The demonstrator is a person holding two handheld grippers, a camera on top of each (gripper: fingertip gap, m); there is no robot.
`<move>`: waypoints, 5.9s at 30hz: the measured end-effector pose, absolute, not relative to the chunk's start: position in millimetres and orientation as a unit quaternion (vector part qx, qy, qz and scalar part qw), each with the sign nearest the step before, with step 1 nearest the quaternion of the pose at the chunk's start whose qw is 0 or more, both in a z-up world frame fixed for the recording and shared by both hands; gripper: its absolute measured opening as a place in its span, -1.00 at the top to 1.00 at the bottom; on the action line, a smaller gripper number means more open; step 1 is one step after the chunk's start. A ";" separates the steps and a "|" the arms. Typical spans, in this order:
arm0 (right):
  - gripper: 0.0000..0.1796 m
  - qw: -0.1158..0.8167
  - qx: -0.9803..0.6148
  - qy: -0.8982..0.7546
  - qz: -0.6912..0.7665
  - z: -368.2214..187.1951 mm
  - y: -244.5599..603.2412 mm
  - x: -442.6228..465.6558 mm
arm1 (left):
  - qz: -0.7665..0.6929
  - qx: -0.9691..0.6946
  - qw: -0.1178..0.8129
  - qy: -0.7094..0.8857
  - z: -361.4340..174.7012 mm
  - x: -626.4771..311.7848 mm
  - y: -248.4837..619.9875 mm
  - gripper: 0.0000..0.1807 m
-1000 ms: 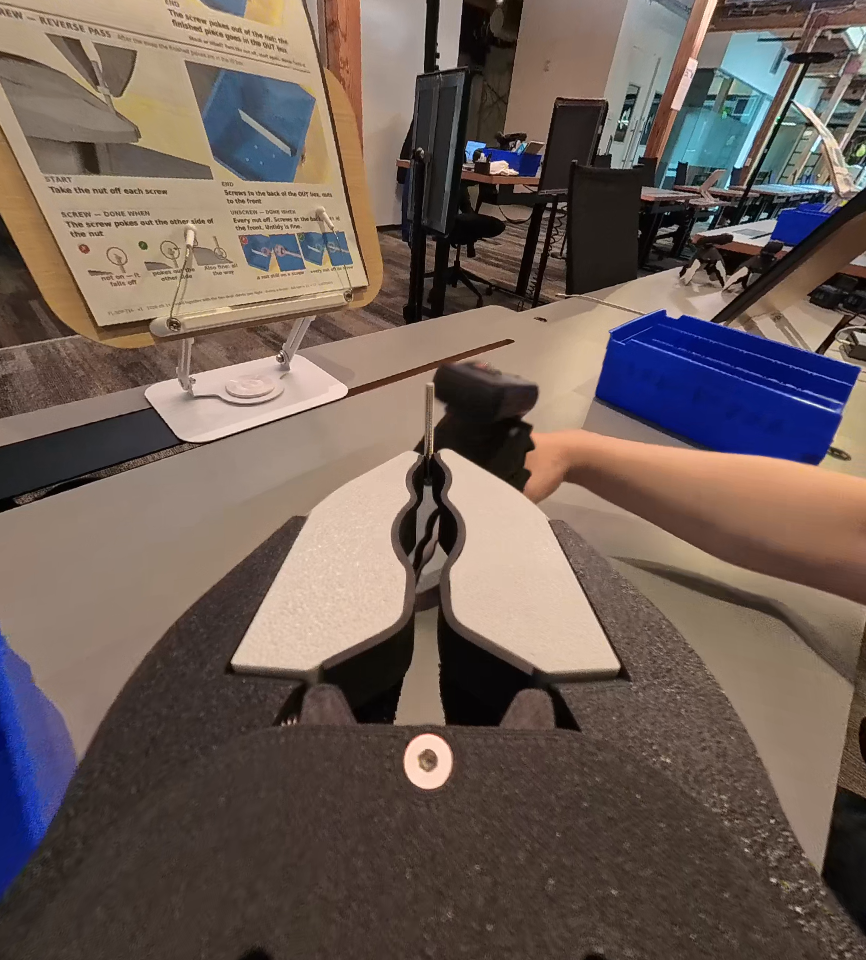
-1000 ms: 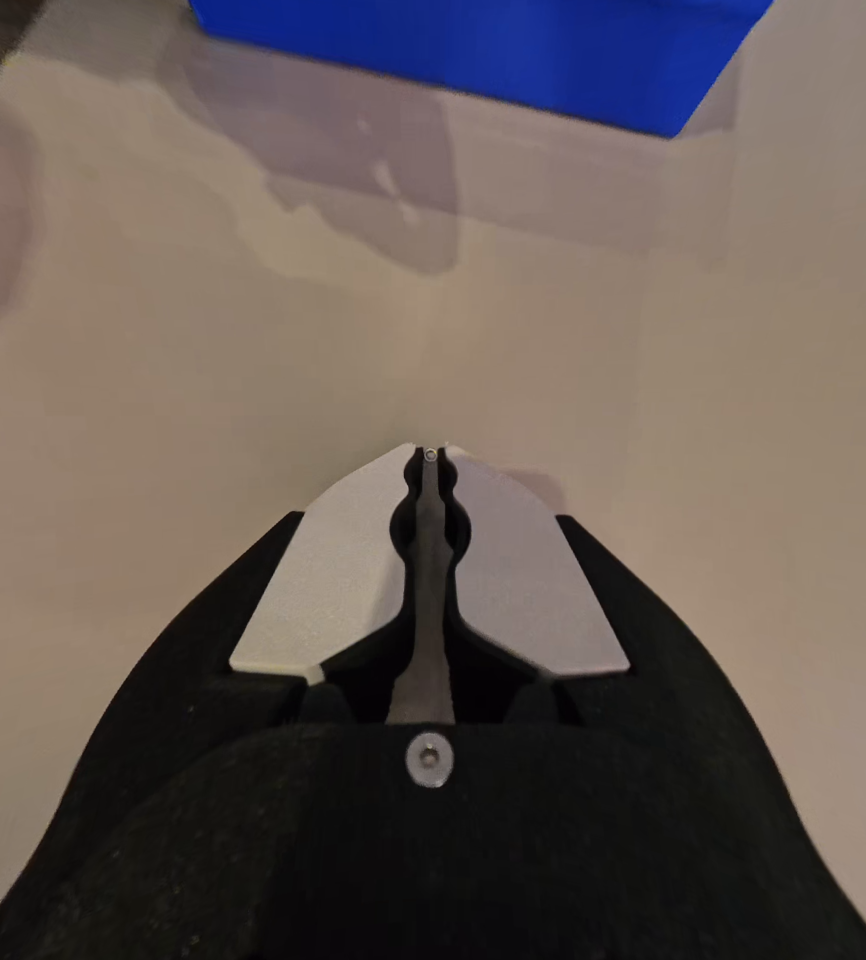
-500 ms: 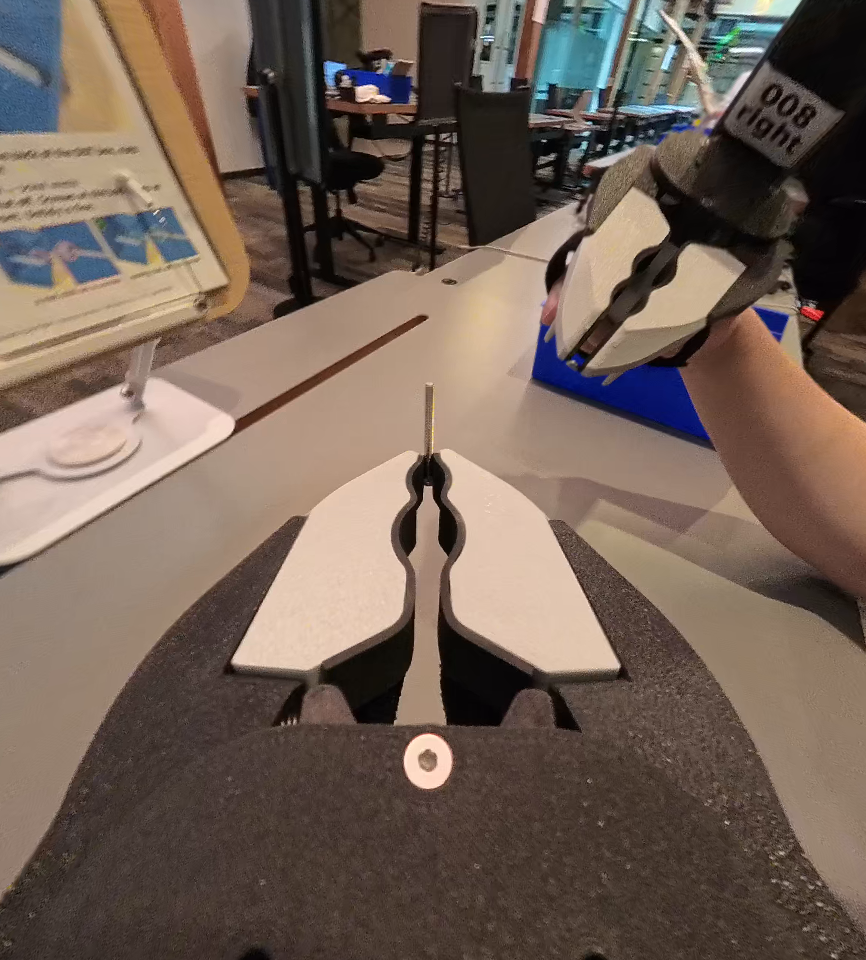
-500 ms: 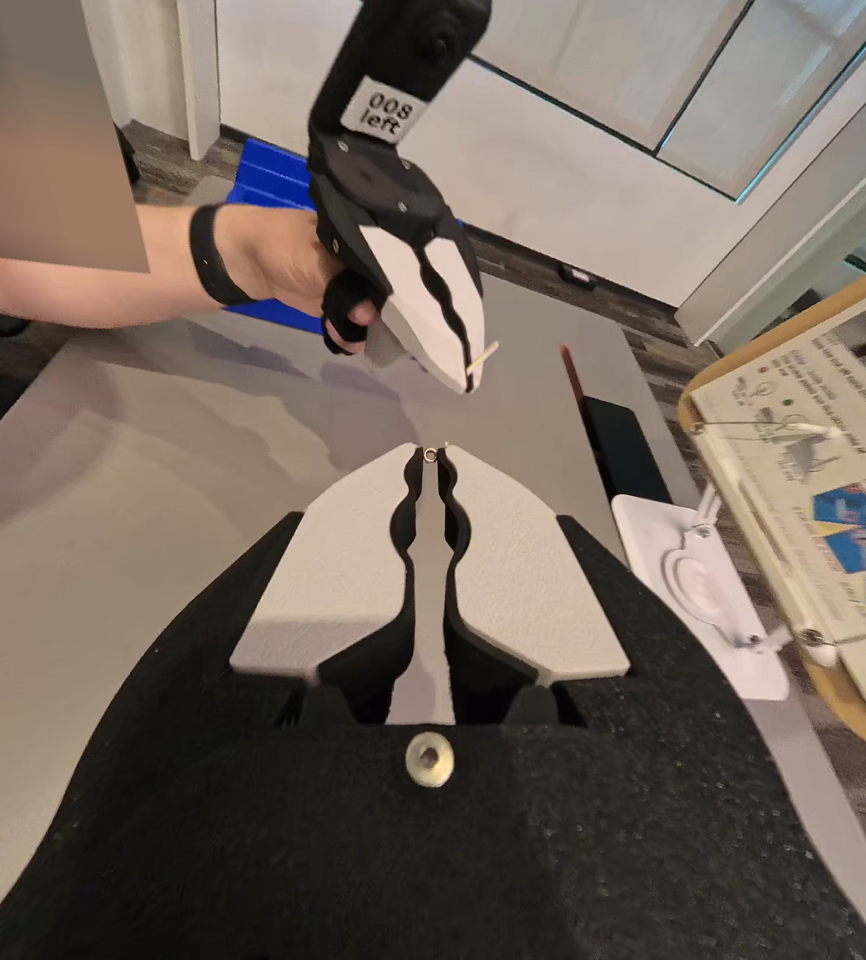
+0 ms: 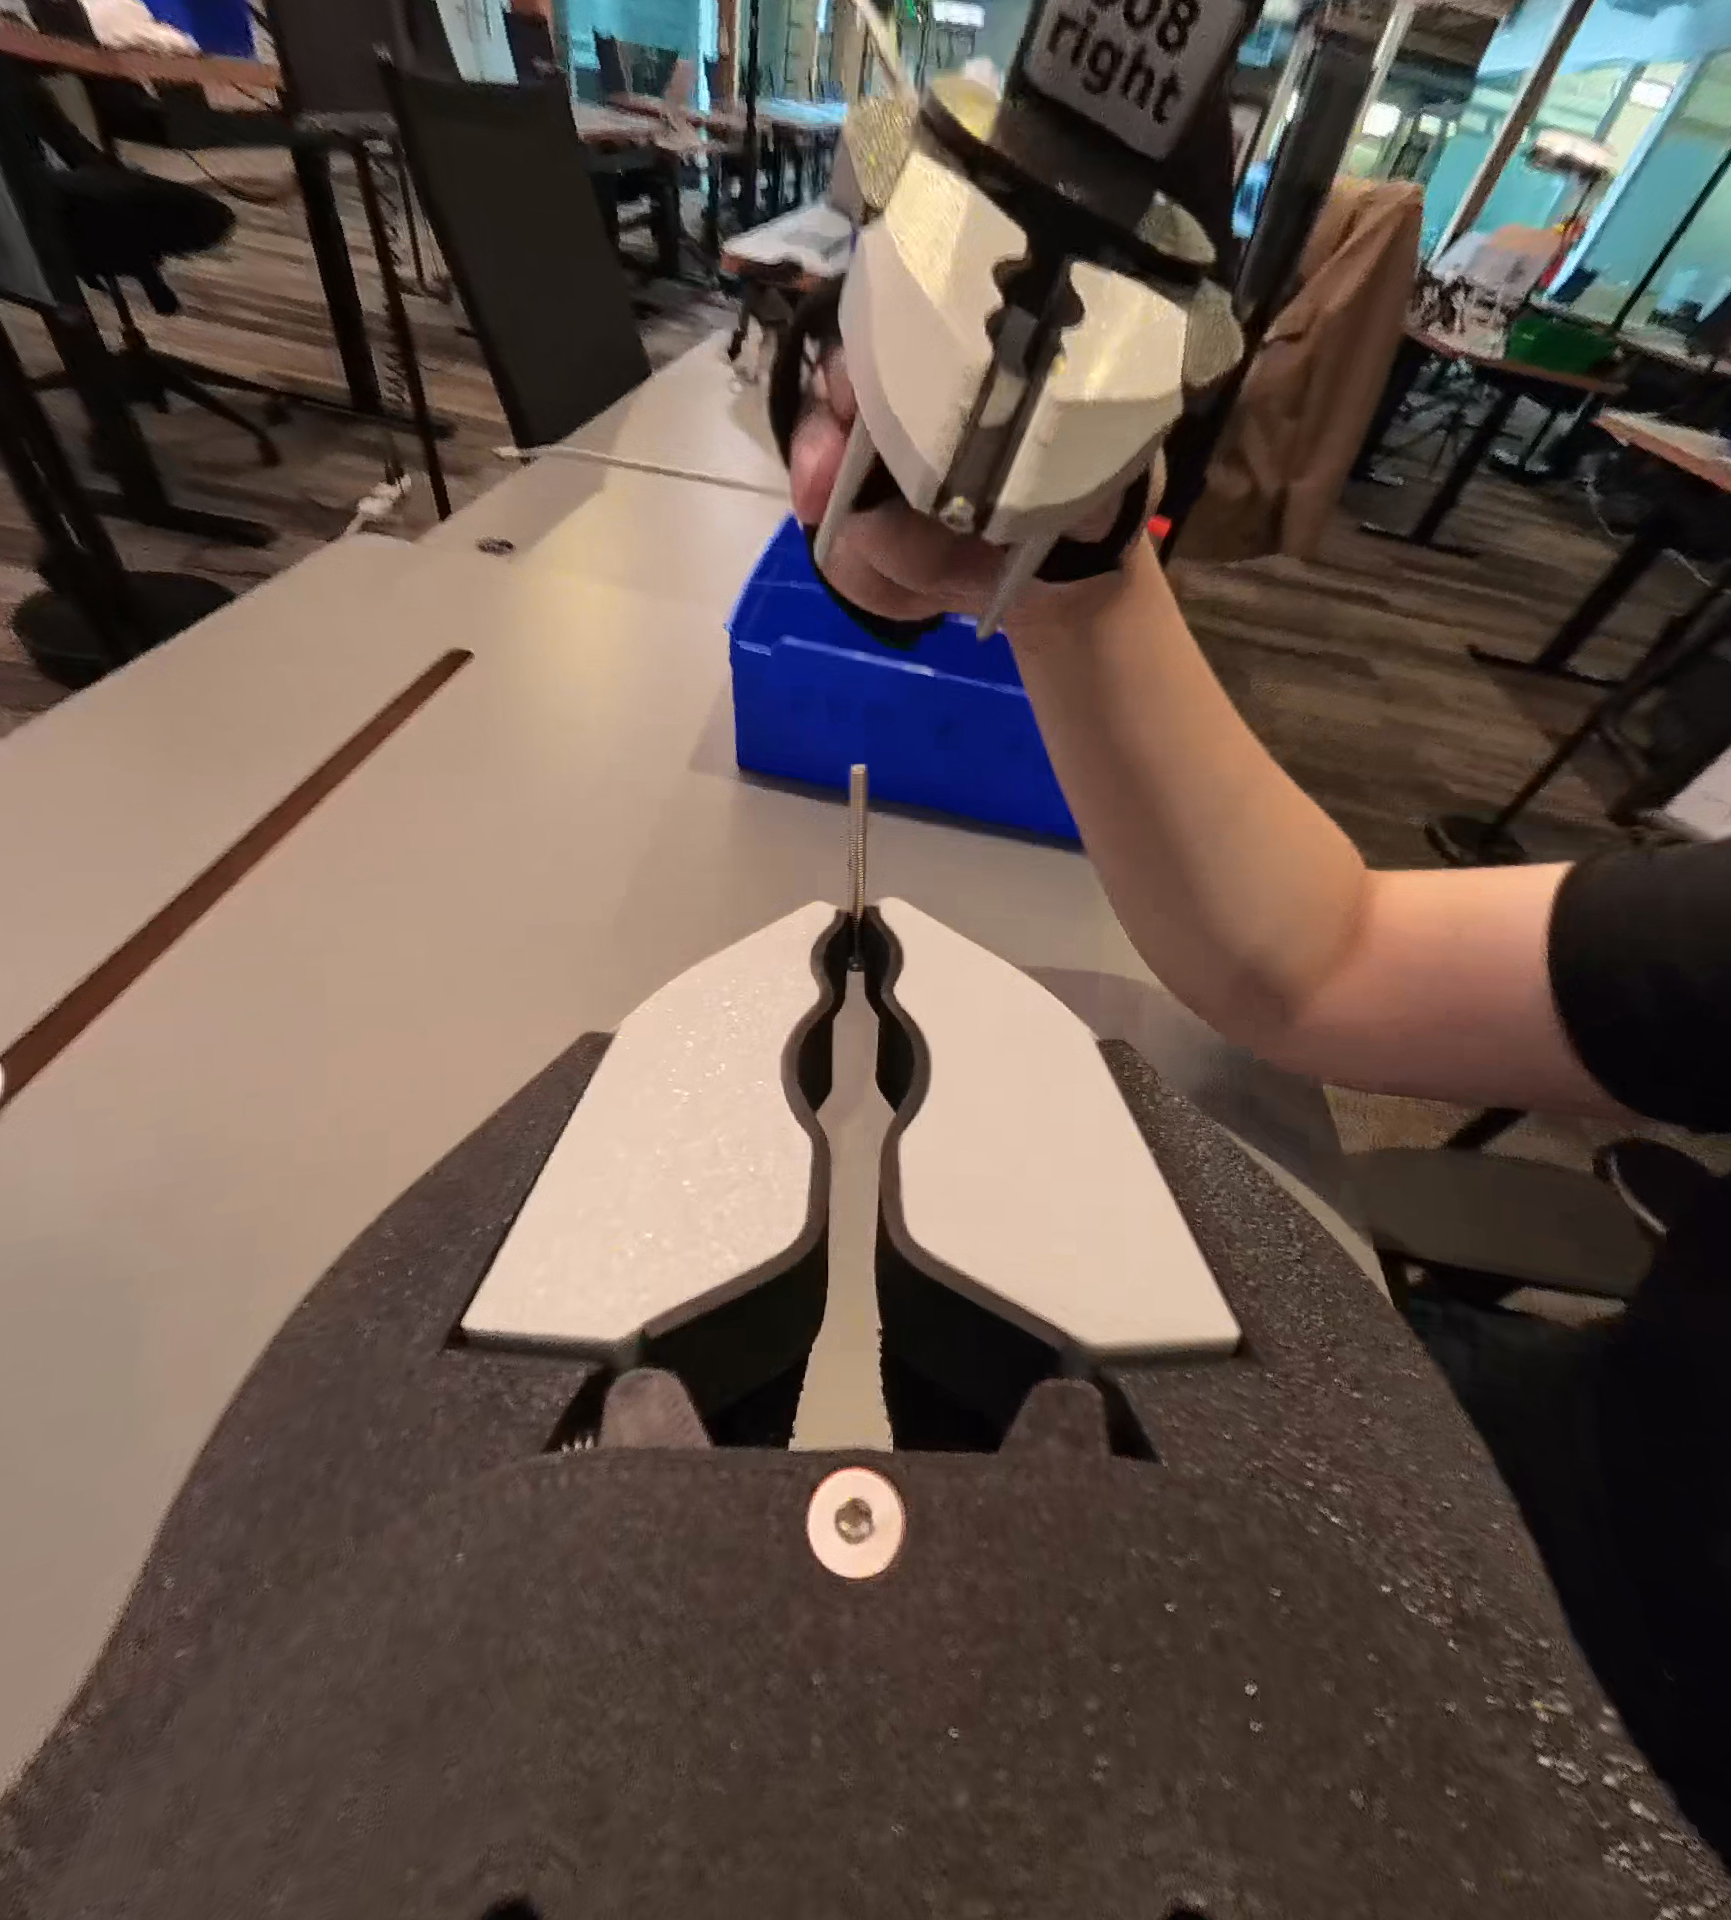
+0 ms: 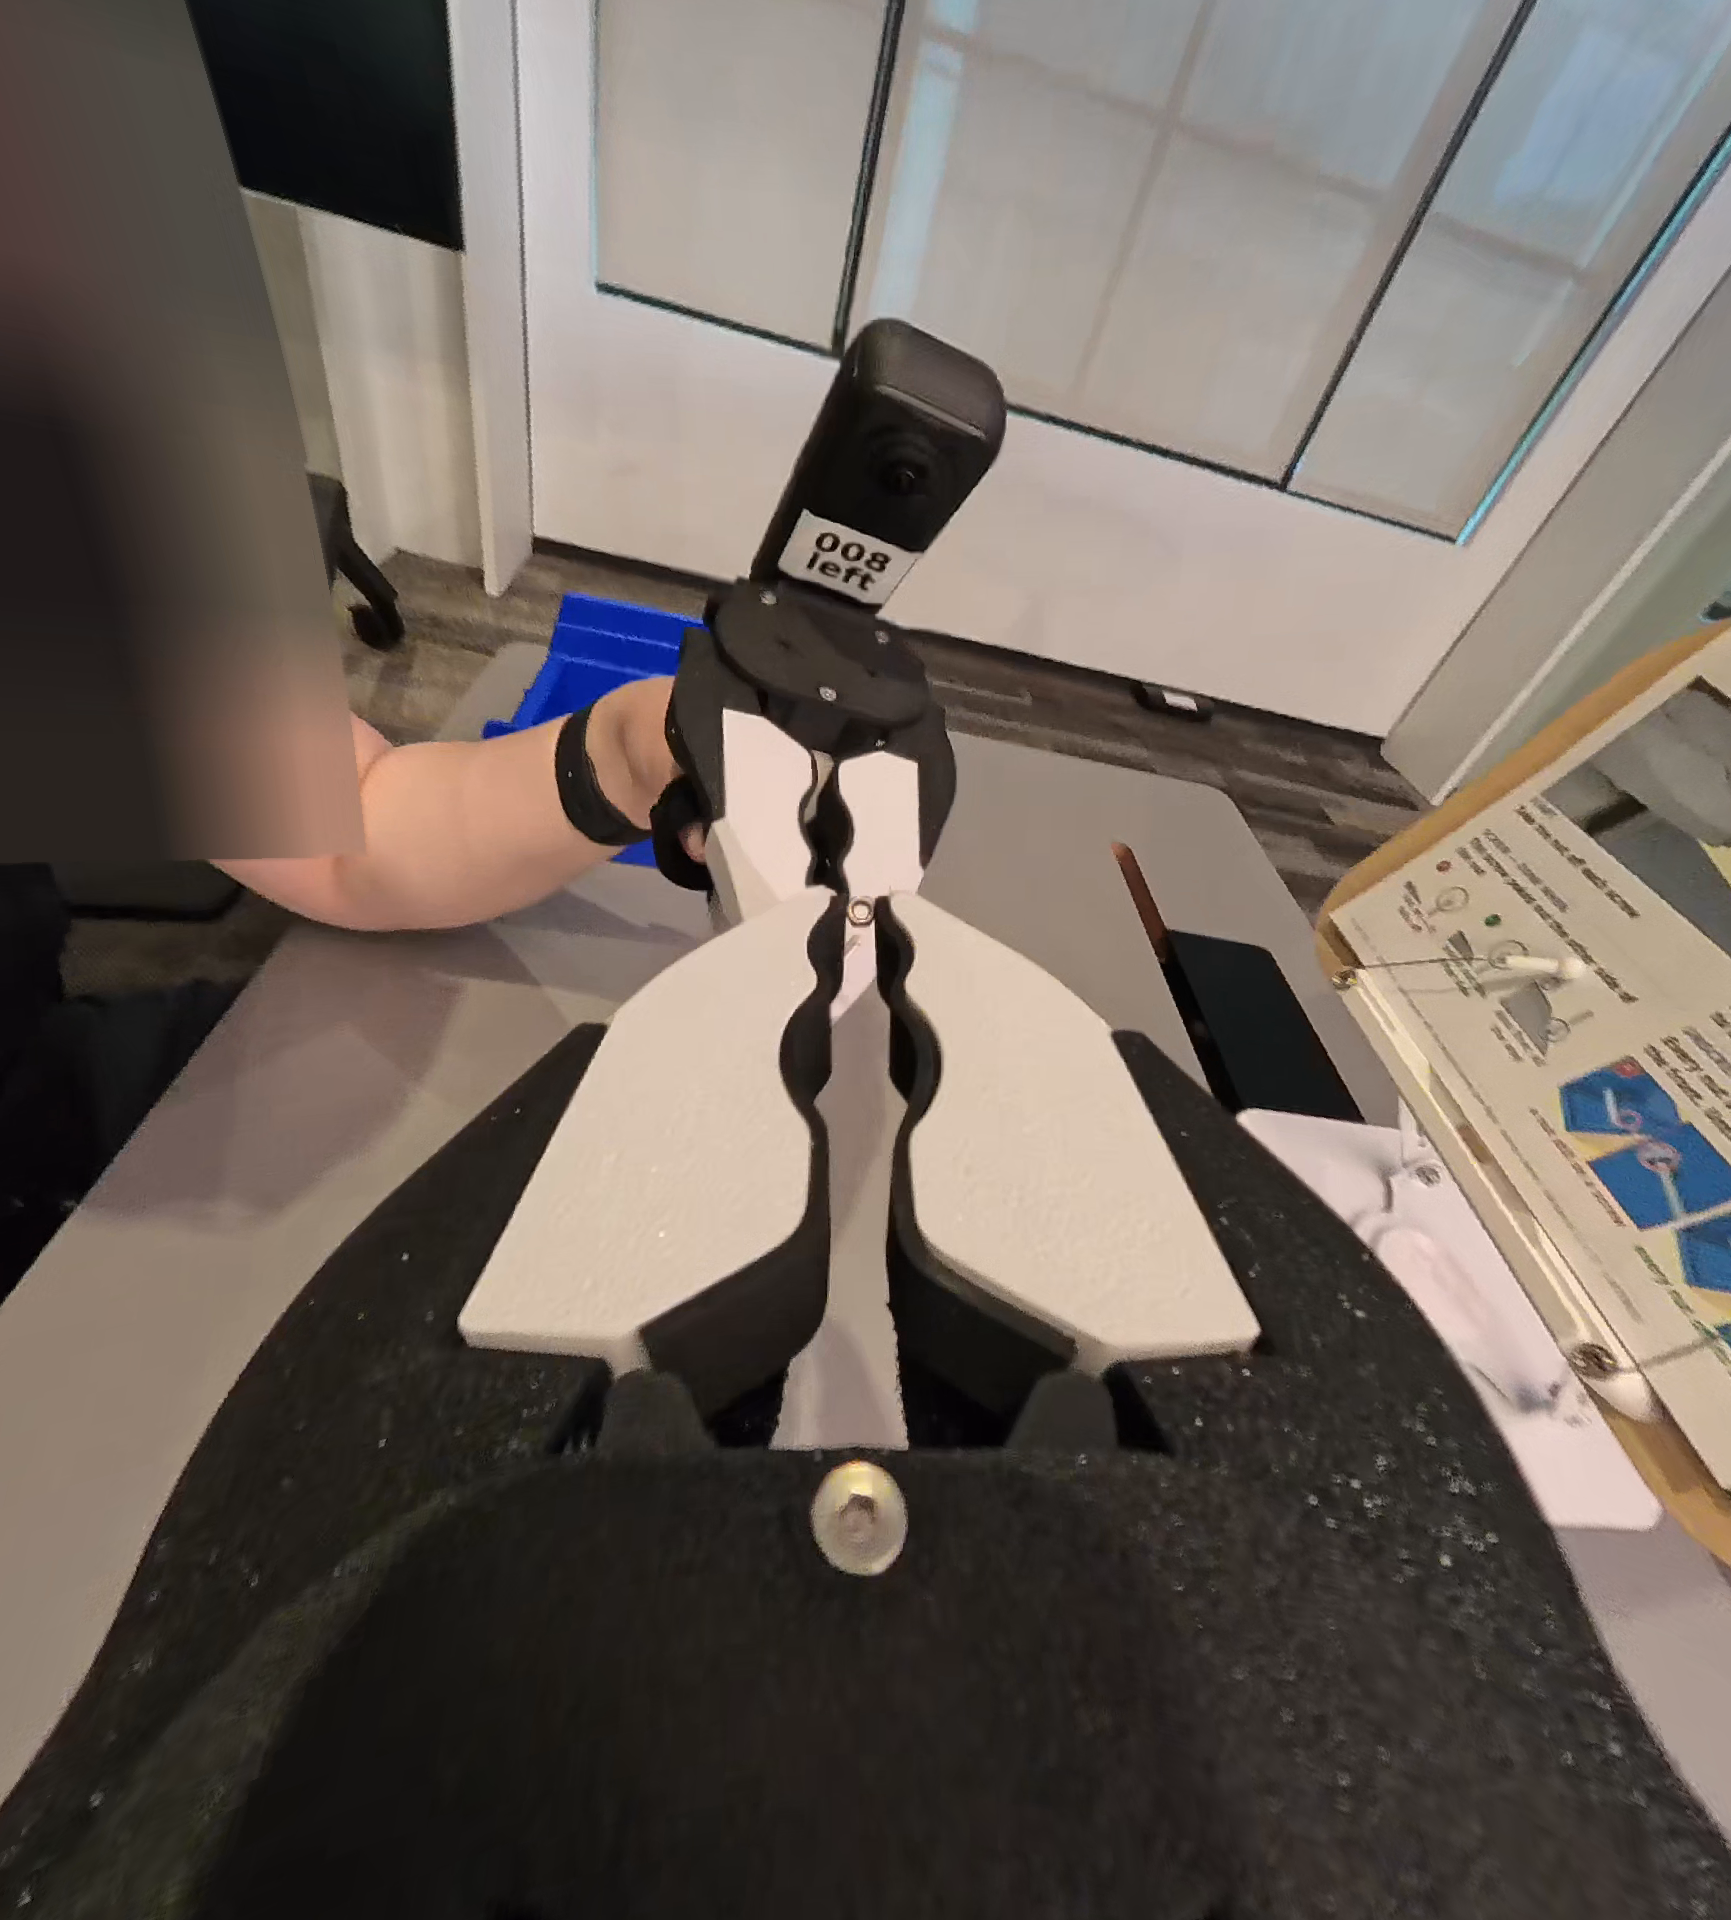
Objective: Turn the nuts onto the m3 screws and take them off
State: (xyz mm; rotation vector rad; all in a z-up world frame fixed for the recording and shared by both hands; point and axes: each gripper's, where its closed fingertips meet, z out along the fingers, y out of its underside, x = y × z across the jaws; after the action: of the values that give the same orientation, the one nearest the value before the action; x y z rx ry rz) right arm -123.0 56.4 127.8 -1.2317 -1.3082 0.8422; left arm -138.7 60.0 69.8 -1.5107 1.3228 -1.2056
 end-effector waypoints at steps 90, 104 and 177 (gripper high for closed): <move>0.84 0.500 -0.537 -0.584 0.347 84.5 66.8 -149.0 | -0.393 -0.615 0.424 0.536 59.4 -143.9 67.7 0.98; 0.87 0.516 -0.531 -0.581 0.339 90.0 67.0 -146.7 | -0.394 -0.617 0.427 0.531 60.9 -145.7 69.5 0.98; 0.77 0.538 -0.512 -0.574 0.345 99.1 65.3 -150.6 | -0.396 -0.605 0.442 0.530 68.5 -146.6 67.1 0.98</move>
State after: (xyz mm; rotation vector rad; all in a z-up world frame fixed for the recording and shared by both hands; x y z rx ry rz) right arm -150.6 65.3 99.1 -1.2185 -1.3648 0.8198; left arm -146.6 67.1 68.5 -1.5022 1.3151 -0.9825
